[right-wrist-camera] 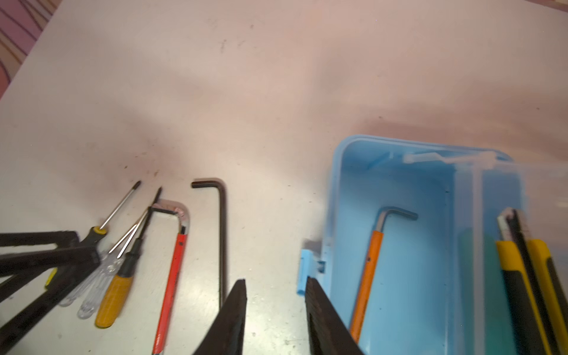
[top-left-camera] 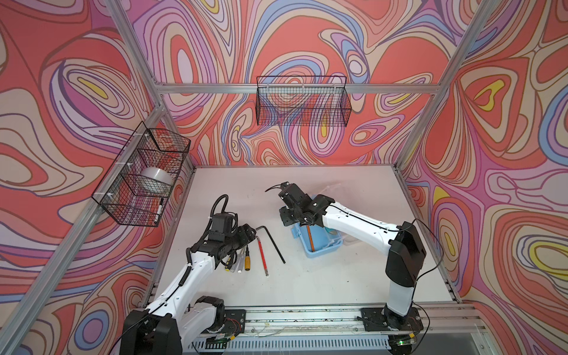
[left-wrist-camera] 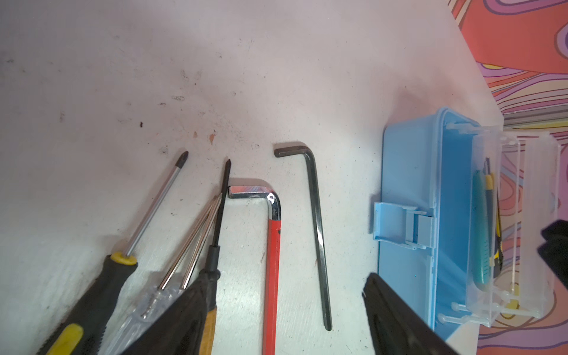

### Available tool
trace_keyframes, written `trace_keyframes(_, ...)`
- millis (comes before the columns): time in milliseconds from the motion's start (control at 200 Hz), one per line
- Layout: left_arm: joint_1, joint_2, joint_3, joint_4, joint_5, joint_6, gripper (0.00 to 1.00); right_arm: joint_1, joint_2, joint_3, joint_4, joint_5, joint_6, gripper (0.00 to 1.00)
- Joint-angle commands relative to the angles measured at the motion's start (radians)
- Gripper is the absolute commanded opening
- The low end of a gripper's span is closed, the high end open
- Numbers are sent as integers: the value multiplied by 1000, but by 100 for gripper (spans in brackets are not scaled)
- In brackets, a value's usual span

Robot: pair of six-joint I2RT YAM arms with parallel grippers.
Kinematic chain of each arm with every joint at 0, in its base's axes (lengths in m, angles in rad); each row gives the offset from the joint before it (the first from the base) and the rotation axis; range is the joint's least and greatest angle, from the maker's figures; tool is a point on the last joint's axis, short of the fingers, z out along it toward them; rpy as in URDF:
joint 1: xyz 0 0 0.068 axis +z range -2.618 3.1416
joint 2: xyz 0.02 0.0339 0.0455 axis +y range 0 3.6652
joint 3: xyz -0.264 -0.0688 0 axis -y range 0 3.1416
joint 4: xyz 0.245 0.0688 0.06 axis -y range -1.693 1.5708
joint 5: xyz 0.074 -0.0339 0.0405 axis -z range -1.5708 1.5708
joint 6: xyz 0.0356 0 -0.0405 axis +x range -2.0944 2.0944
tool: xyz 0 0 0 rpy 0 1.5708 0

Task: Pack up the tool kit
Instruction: 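Open the right gripper to drop the orange hex key into the box, then move the right gripper back to the black hex key and grasp it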

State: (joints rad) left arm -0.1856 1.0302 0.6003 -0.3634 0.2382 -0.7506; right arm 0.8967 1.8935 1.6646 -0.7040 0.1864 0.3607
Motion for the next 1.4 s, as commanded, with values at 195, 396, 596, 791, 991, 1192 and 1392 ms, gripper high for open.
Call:
trace_keyframes(195, -11, -107, -49, -80, -65, 13, 78, 61, 213, 143, -88, -18, -20, 25)
trace_keyframes(396, -11, -71, -74, -15, 8, -11, 78, 70, 304, 197, -115, -38, -27, 31)
trace_keyframes(596, -11, -51, -75, 25, 33, -19, 78, 71, 354, 207, -114, -54, -28, 34)
trace_keyframes(791, -10, -32, -114, 54, 52, -33, 78, 72, 392, 216, -101, -94, -28, 33)
trace_keyframes(991, -6, -51, -144, 72, 41, -57, 78, 71, 424, 233, -107, -94, -28, 30)
trace_keyframes(1192, 16, -73, -153, 50, 33, -62, 77, 71, 450, 251, -112, -96, -28, 27)
trace_keyframes(1392, 55, -107, -174, 49, 42, -63, 77, 73, 470, 266, -125, -89, -27, 24)
